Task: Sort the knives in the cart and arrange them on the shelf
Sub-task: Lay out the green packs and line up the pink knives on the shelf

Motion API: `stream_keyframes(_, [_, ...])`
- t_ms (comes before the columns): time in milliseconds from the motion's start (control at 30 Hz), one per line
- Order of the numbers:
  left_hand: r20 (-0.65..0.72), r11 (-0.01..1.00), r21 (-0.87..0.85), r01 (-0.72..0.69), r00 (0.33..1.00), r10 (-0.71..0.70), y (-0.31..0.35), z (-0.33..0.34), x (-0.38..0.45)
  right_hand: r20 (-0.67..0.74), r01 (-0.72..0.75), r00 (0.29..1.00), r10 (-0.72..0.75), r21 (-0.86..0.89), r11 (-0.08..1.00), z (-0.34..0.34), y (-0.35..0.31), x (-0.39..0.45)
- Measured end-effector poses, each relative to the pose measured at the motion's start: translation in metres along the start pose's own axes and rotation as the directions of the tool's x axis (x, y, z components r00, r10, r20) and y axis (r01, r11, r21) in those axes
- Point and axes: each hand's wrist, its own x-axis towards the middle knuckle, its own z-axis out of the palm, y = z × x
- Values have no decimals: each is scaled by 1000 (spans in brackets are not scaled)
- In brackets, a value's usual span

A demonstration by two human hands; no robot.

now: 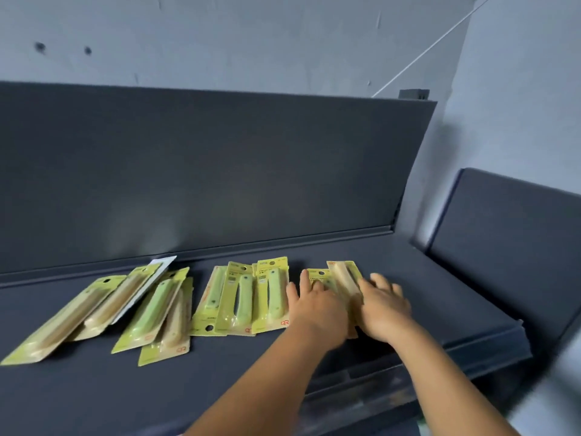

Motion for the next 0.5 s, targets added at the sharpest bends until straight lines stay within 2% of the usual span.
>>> stream_keyframes(100, [-6,999,36,-4,1000,4,-4,2,2,44,29,999,-27,-35,999,-2,3,1])
stream_keyframes(200, [-30,999,45,-27,999,29,-11,4,1,30,52,998,-51,-38,998,-4,0,-2])
stream_keyframes(367, [-242,997,-76,-20,970,1,-33,-1,-16,-131,182,977,-168,106,978,-6,-22,-17])
stream_keyframes(500, [-382,996,-70,-47,924,17,-70,-15,-52,-182,346,935,-305,274,897,-7,-65,-43])
